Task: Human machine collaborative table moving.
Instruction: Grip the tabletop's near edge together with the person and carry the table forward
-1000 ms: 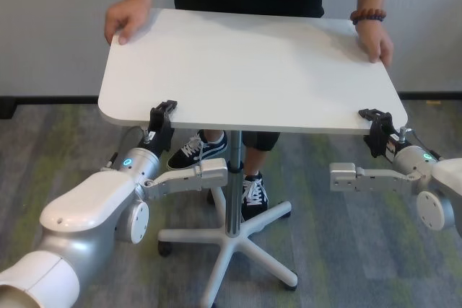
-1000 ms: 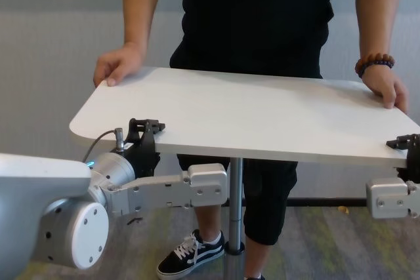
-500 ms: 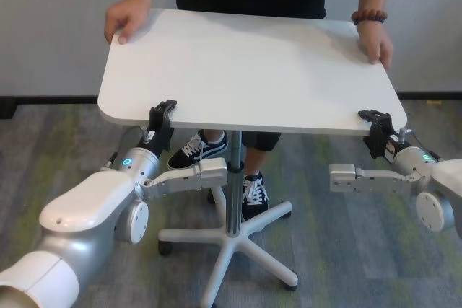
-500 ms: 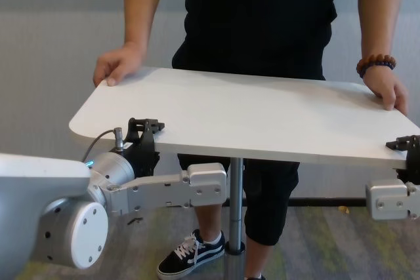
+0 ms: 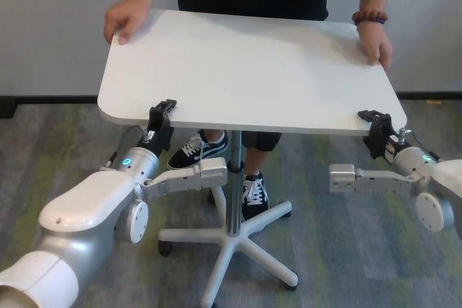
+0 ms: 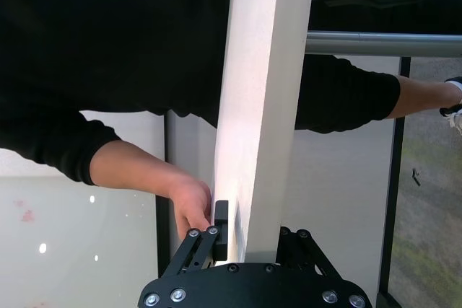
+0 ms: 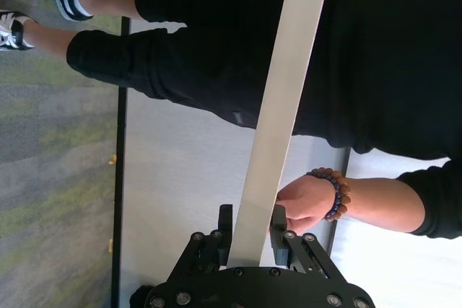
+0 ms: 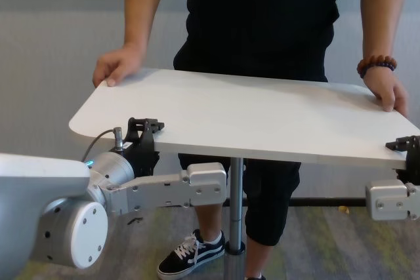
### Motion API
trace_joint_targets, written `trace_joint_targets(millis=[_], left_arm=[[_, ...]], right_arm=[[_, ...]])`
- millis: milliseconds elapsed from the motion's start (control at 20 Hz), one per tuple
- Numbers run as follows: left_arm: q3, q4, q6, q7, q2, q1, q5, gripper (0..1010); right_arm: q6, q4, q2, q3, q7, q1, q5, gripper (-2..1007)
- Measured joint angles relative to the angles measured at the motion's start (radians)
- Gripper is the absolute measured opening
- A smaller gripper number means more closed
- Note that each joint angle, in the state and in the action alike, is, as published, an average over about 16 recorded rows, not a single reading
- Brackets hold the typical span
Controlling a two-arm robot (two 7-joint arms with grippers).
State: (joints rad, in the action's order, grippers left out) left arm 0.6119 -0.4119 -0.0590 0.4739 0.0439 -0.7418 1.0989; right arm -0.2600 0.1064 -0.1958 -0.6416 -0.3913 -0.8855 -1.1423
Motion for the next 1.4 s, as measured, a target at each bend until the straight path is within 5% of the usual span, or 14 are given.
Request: trace_joint_targets(millis=[1400], left_arm=[[0.0, -0.002, 0.001, 0.0, 0.001, 0.001, 0.0, 305]], right_arm=[[0.002, 0.008, -0.002, 0.0, 0.001, 0.003, 0.002, 291]])
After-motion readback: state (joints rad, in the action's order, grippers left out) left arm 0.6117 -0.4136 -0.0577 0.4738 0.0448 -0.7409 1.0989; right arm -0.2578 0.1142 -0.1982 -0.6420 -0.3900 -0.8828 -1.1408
